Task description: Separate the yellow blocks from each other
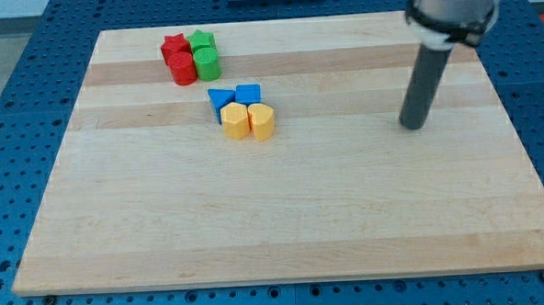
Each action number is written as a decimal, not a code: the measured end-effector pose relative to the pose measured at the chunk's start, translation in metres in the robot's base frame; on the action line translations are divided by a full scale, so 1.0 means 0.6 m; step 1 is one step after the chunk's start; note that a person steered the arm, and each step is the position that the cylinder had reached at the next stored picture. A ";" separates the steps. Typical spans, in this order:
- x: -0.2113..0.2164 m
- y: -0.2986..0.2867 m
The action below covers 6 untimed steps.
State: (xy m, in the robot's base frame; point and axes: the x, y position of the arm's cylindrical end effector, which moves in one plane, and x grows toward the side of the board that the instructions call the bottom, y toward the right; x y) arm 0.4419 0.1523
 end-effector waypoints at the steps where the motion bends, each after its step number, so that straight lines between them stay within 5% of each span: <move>1: 0.044 -0.075; 6: 0.068 -0.458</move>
State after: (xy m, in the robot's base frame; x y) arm 0.4829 -0.1223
